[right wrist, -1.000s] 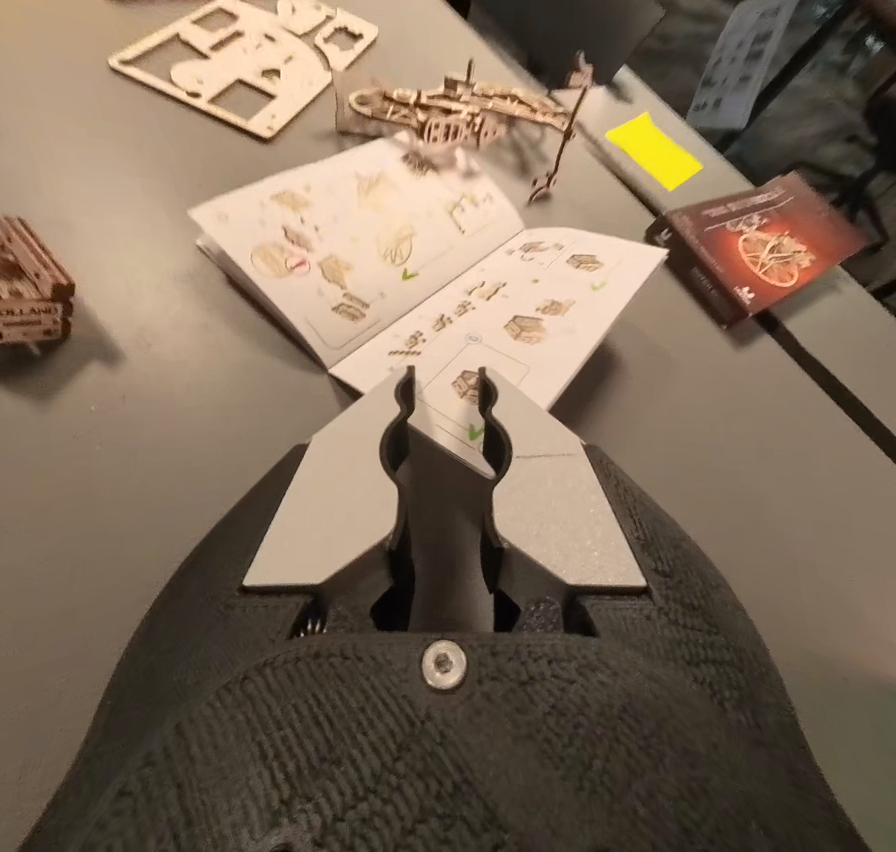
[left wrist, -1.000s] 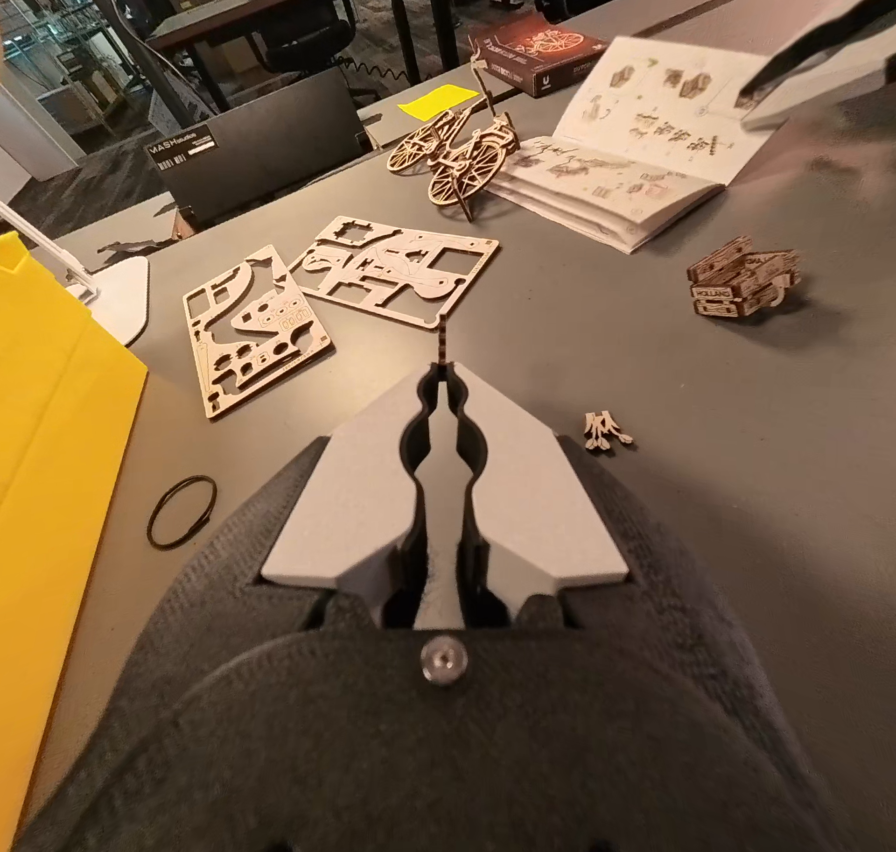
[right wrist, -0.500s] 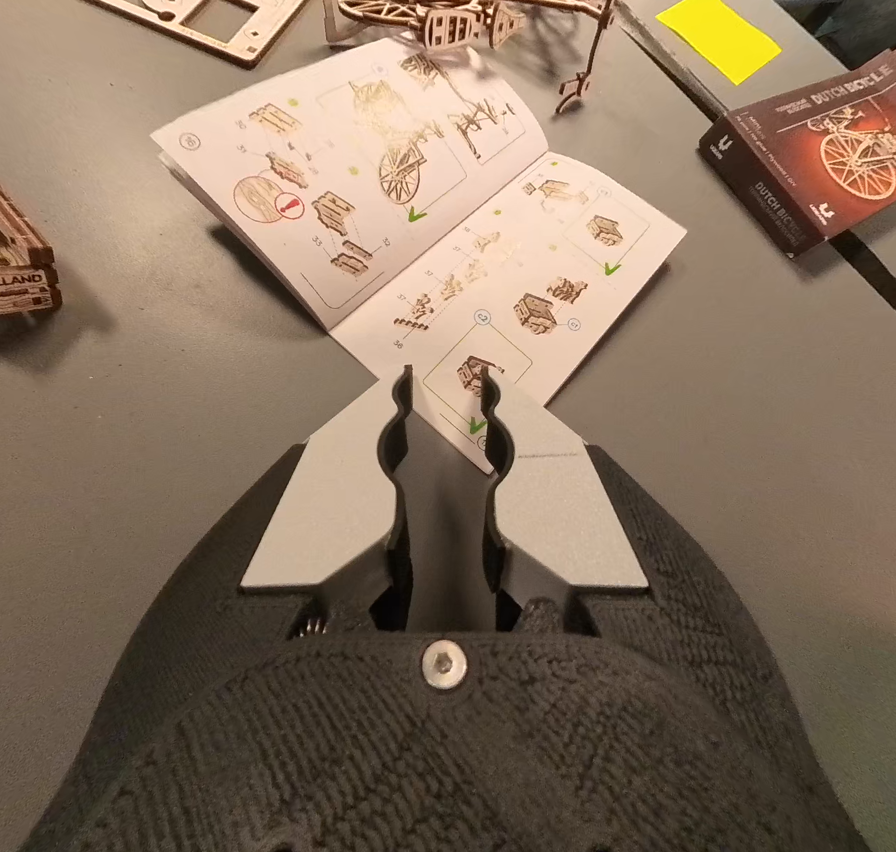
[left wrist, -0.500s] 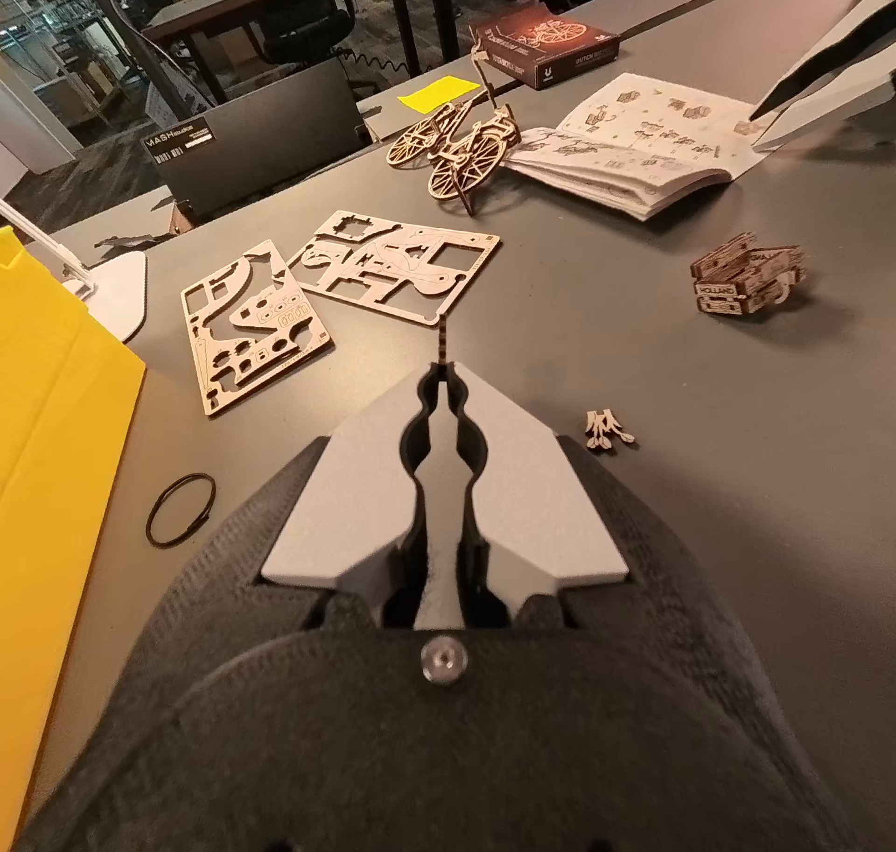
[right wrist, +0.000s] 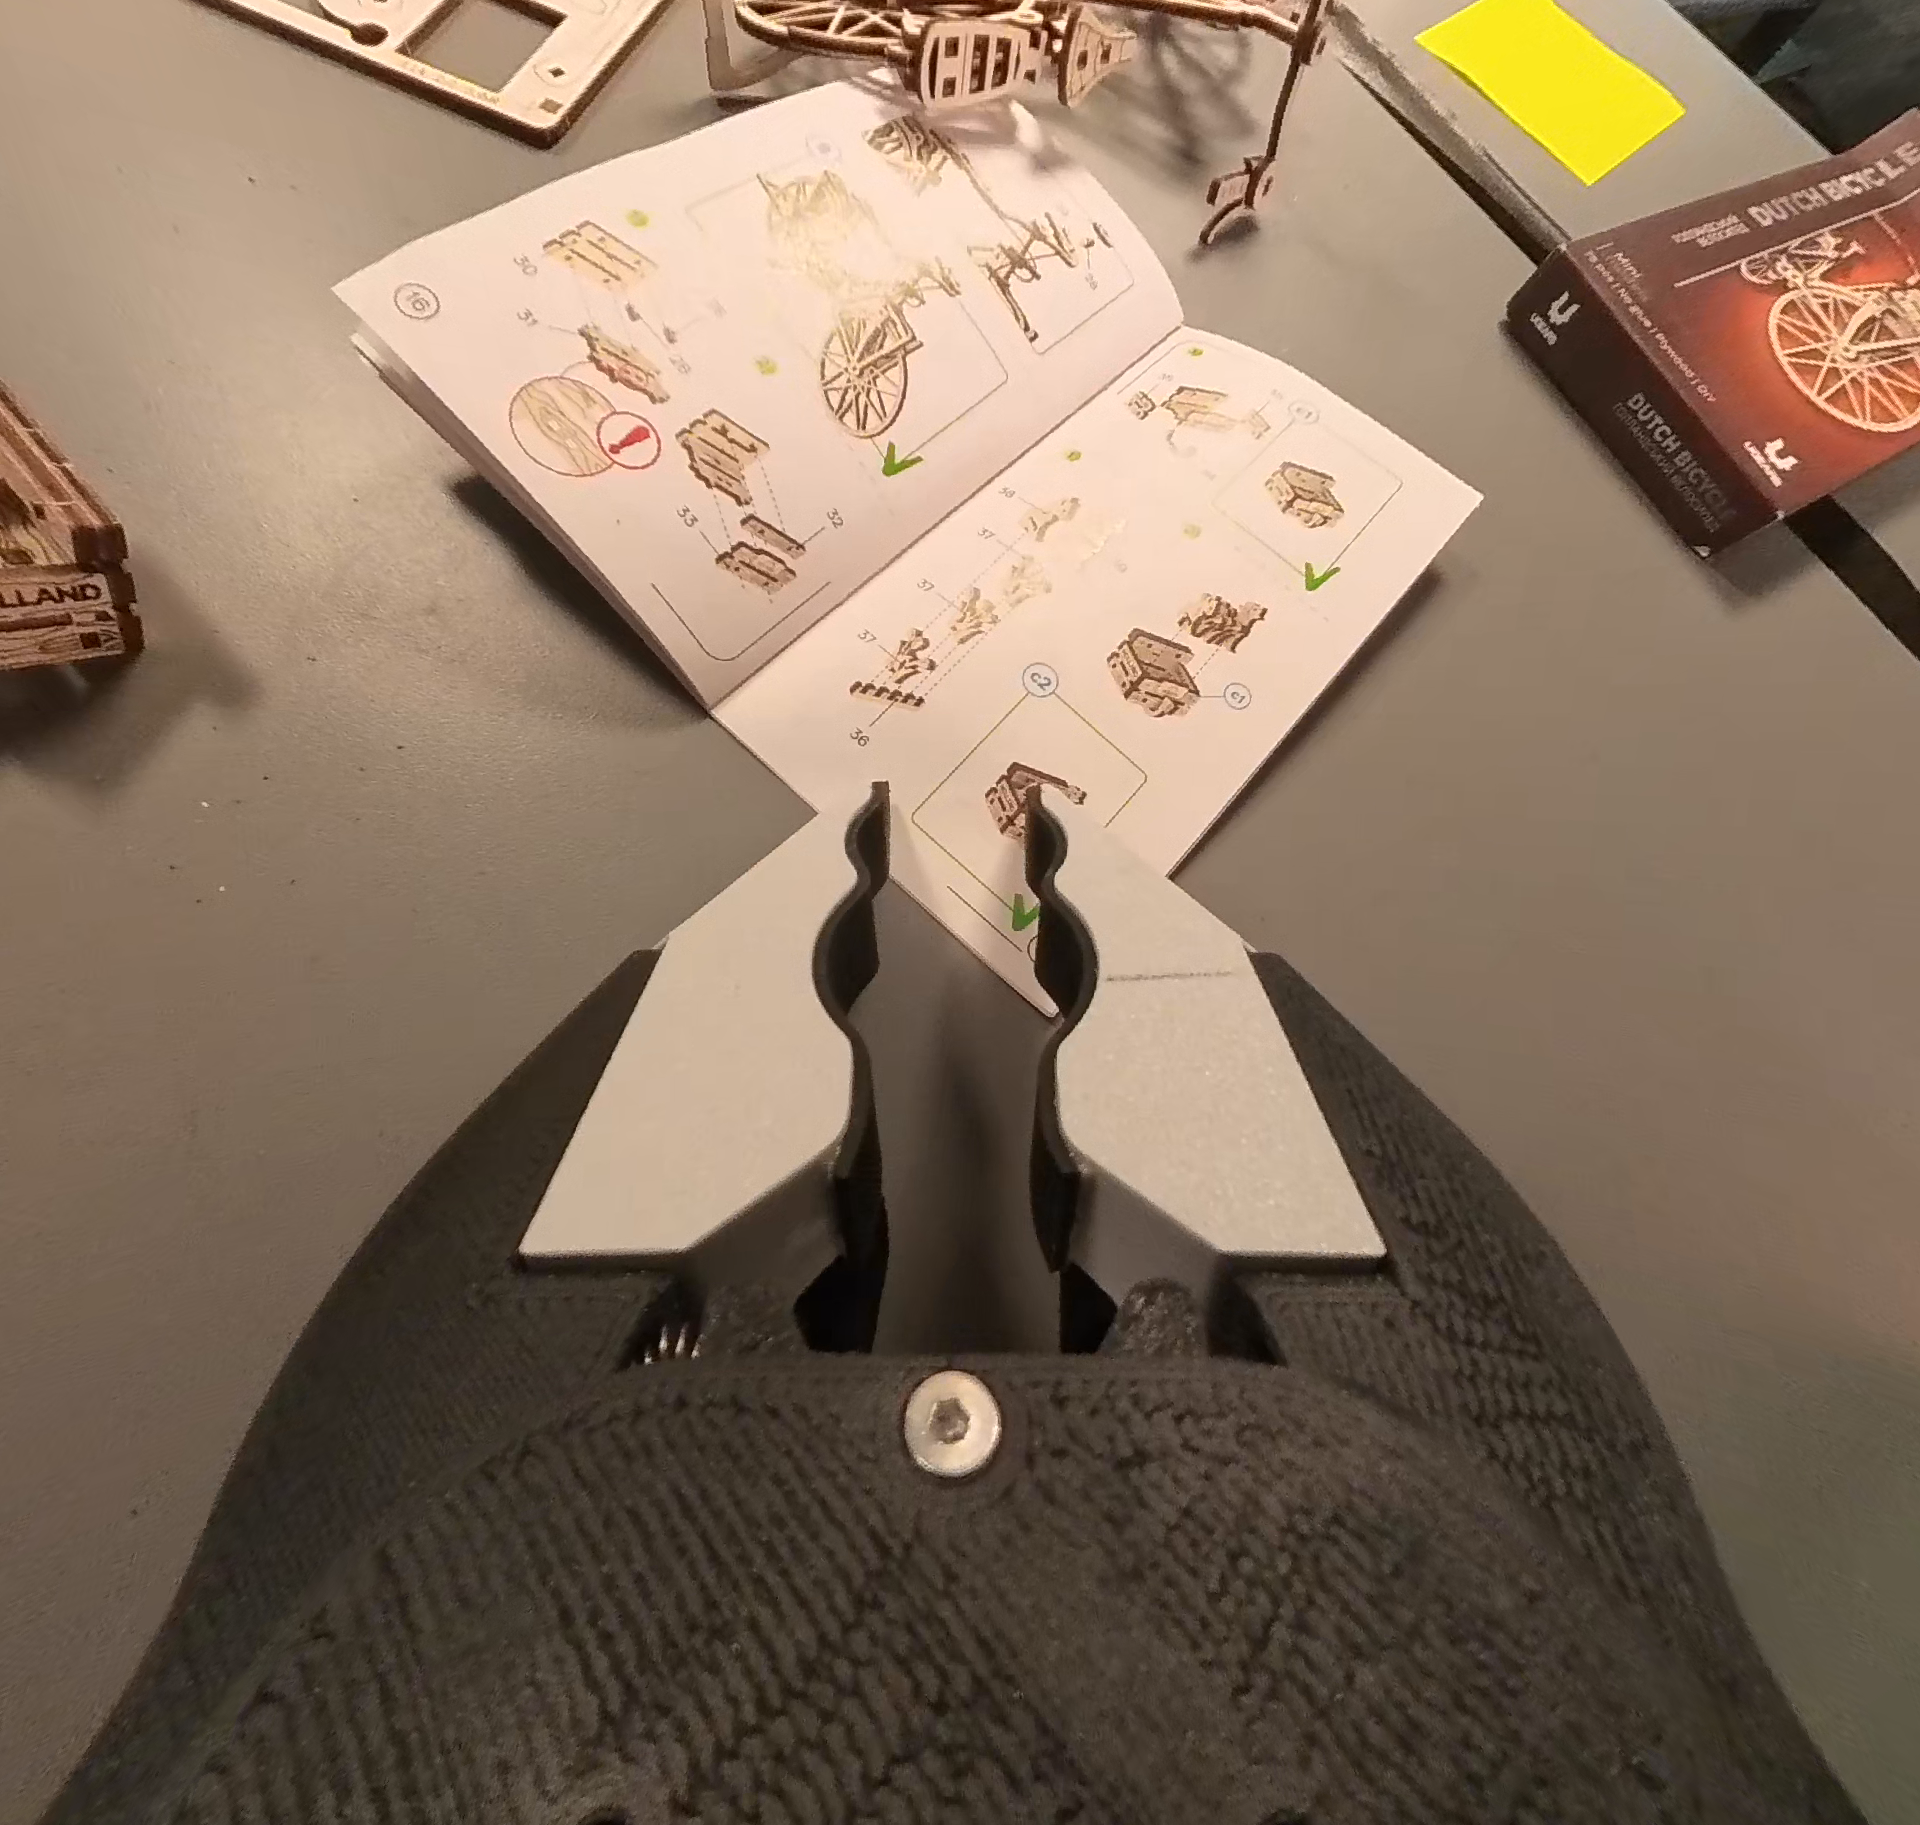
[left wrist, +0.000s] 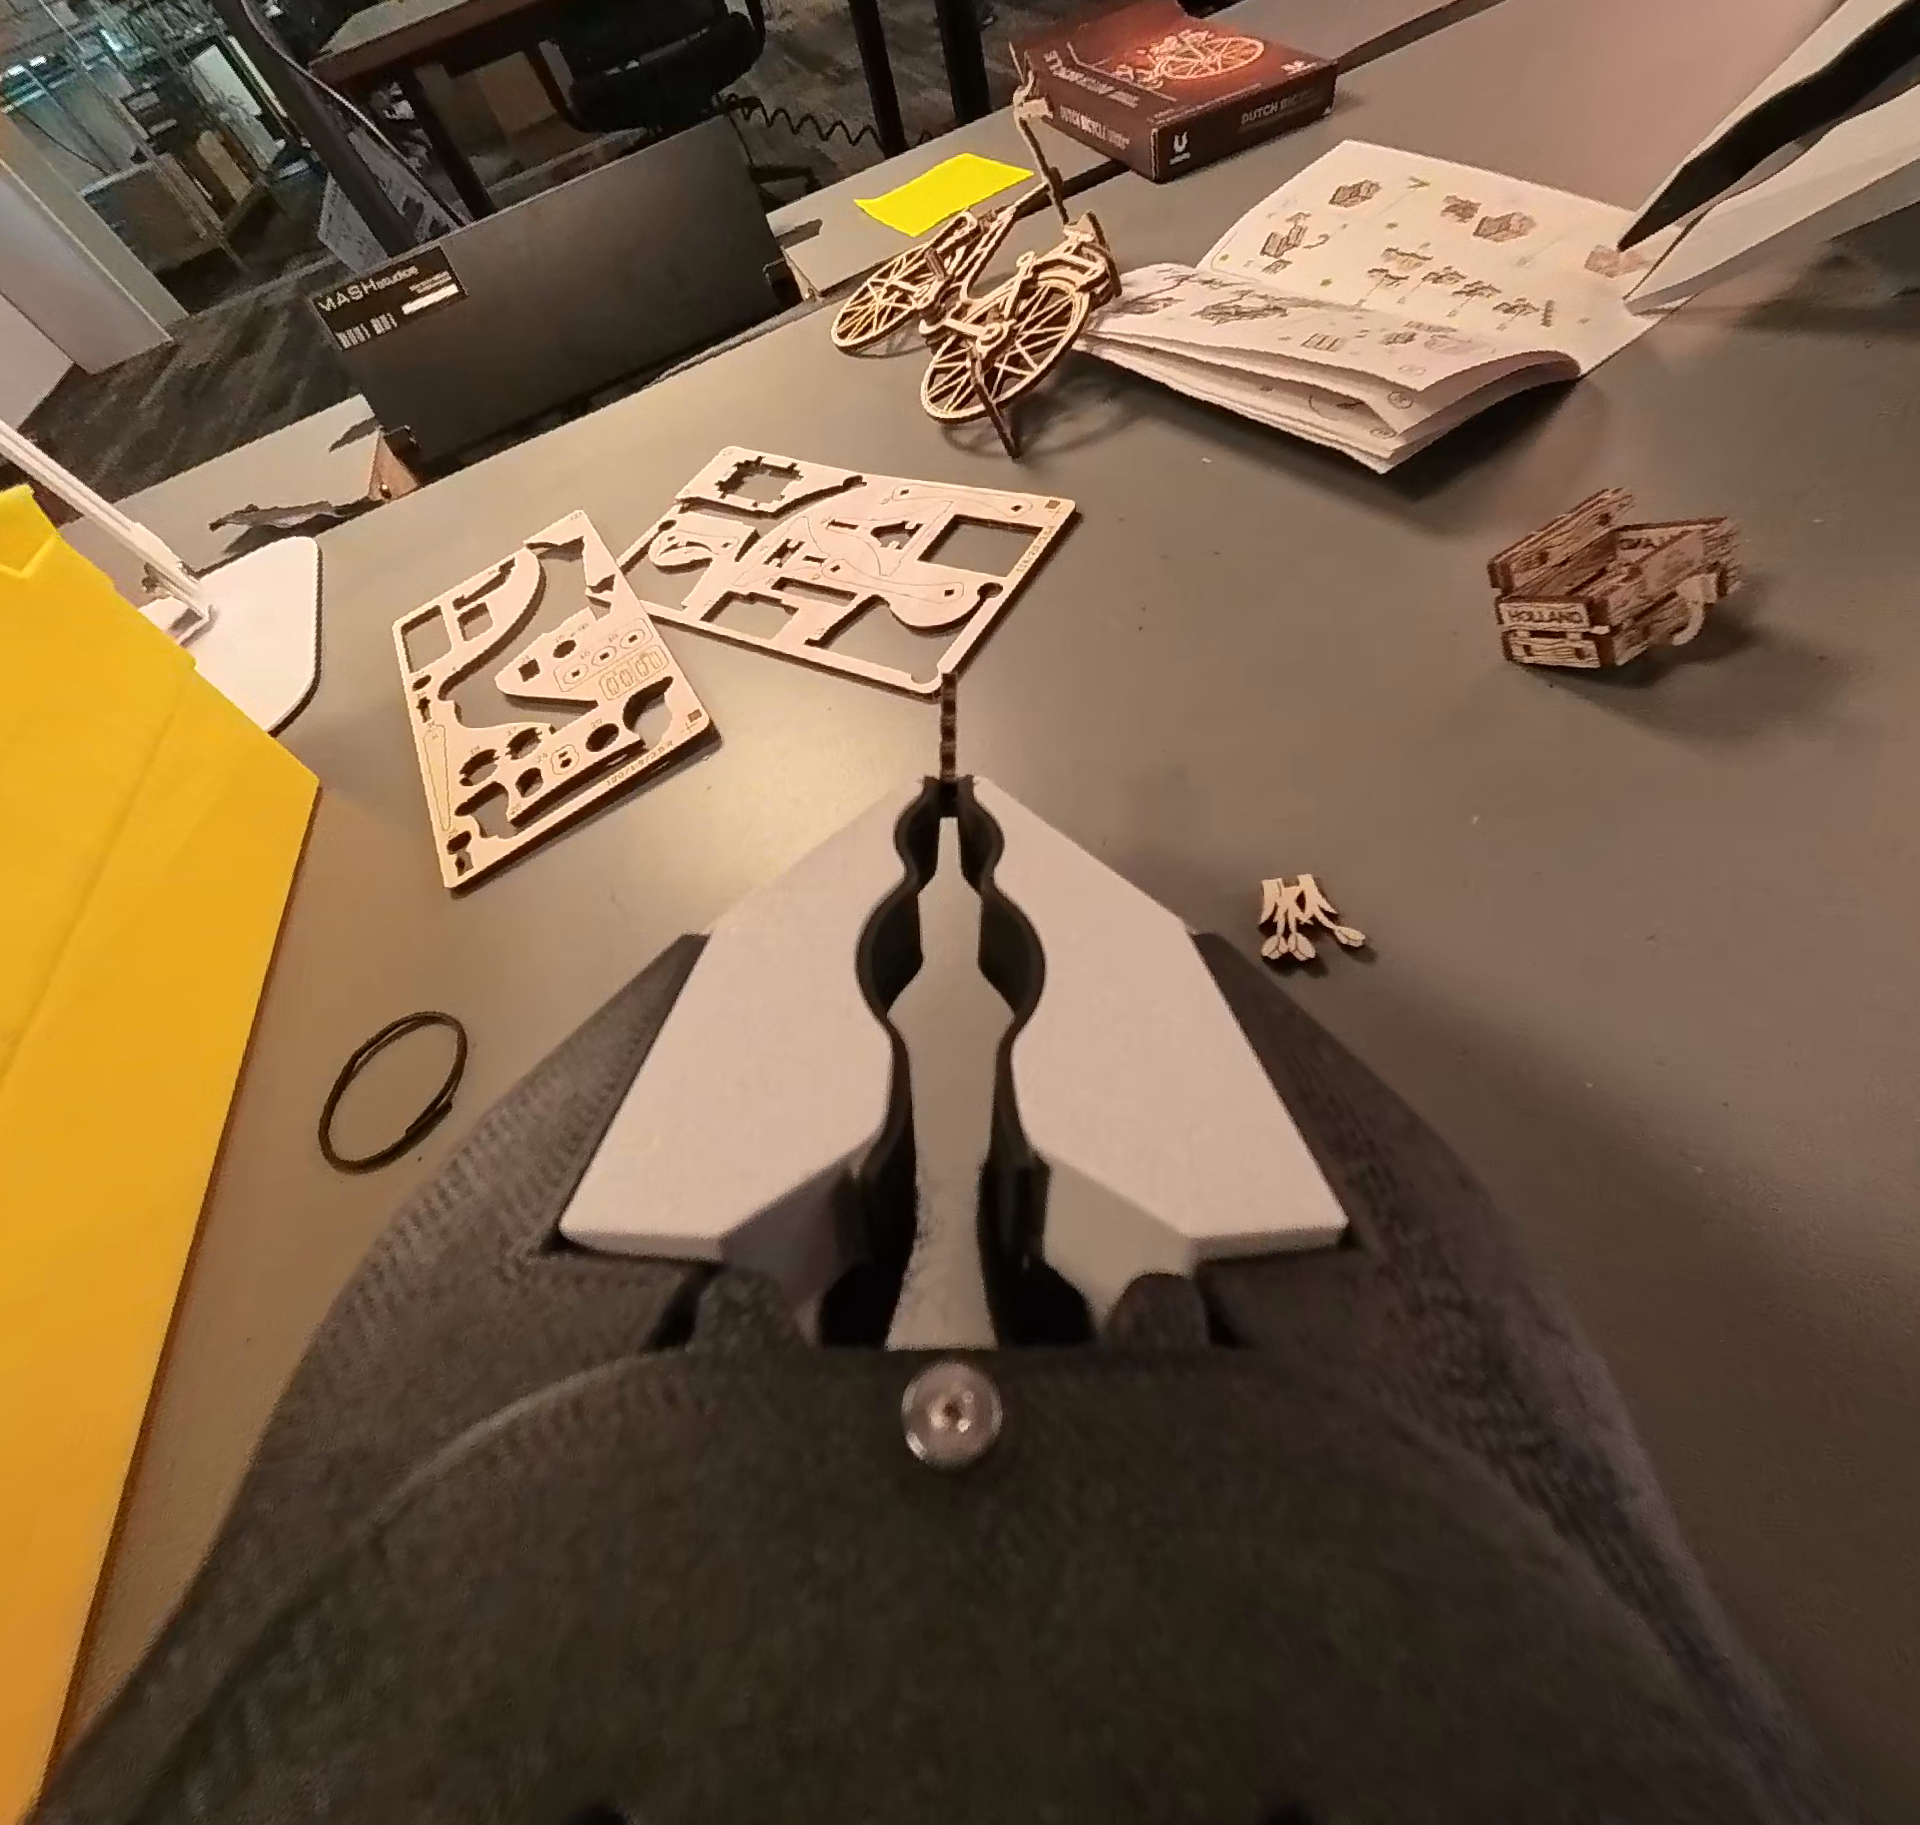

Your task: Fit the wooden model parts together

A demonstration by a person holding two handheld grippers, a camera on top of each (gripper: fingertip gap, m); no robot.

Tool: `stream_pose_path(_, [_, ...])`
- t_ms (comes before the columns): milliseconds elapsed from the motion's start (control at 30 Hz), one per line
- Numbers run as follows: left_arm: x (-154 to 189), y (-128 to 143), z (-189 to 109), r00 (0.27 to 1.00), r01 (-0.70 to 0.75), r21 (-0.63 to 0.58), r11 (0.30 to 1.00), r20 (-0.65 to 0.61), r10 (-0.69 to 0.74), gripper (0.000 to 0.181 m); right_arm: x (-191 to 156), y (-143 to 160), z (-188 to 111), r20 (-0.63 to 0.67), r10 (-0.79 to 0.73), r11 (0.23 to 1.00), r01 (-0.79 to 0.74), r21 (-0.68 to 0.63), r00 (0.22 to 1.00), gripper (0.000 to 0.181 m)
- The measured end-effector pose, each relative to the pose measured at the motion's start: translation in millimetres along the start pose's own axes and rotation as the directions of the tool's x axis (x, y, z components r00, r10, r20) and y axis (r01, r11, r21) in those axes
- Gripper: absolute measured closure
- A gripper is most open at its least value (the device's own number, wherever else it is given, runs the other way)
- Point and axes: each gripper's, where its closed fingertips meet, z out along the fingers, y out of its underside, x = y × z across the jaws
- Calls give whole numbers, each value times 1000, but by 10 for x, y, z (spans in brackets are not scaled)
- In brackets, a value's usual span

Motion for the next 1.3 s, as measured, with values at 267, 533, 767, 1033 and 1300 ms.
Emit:
stream_pose_path(267, [0, 0, 2, 1000, -2, 0, 1000, 1, 2, 180, -5, 0, 5, 3, 1, 1000, -1, 0, 1000, 157])
stream_pose_path(533, [-1, 0, 7, 1000, -2, -1, 1000, 2, 2, 180, -9, 1, 10, 5, 2, 1000, -2, 0, 1000, 158])
stream_pose_path(767, [-3, 0, 11, 1000, -3, -1, 1000, 3, 3, 180, -11, 2, 14, 6, 2, 1000, -2, 0, 1000, 158])
stream_pose_path(1033, [-3, 6, 19, 1000, -4, -6, 1000, 2, 4, 180, -11, 5, 20, 11, 9, 1000, -9, -2, 1000, 158])
stream_pose_path(1300, [-161, -225, -280, 998, 70, 104, 992, -10, -69, 180, 95, -168, -61, -110, -86, 988, 98, 116, 990, 155])
